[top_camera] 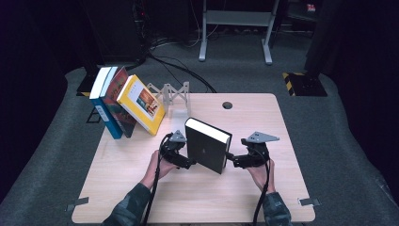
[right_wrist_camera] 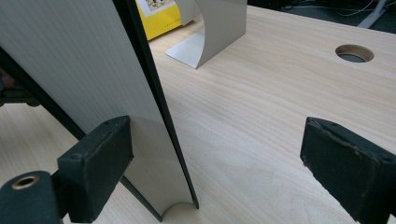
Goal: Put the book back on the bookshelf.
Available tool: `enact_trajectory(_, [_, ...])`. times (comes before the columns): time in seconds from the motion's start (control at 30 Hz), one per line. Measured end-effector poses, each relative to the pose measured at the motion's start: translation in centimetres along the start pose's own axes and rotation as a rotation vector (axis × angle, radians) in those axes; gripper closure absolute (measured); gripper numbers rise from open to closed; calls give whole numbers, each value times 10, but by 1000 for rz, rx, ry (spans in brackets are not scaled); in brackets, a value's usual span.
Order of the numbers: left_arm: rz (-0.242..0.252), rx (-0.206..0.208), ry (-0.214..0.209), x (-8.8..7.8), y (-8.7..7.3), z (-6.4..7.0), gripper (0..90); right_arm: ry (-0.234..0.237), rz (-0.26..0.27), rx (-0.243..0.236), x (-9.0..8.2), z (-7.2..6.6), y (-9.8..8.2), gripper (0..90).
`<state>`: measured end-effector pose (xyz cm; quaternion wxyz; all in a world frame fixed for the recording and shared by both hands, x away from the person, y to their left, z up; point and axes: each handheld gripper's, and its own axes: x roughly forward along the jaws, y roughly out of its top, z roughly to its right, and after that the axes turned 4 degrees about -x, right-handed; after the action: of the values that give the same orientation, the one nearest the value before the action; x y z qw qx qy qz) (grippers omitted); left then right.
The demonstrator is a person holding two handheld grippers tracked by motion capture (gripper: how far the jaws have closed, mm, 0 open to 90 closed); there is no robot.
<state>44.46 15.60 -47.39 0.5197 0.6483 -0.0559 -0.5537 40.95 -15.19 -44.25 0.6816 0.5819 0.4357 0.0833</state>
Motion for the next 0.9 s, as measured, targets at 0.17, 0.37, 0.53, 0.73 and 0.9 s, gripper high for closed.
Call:
enact_trajectory(0.17, [-4,0,-25,5,3,1,77,4,-1,-1,0,0,0,84])
enact_trajectory(0.37, [-14,15,-8,5,5,4,78,3,-4,7,0,1,0,80])
enact_trajectory(0.53, [-20,22,15,4,5,7,77,4,-2,11,1,4,0,76])
enact_trajectory(0.73, [-3,-11,14,2,1,11,77,6,-5,14,2,7,1,76])
enact_trajectory(0.9, [9,-36,6,1,-3,14,79,-6,-9,14,2,10,2,76])
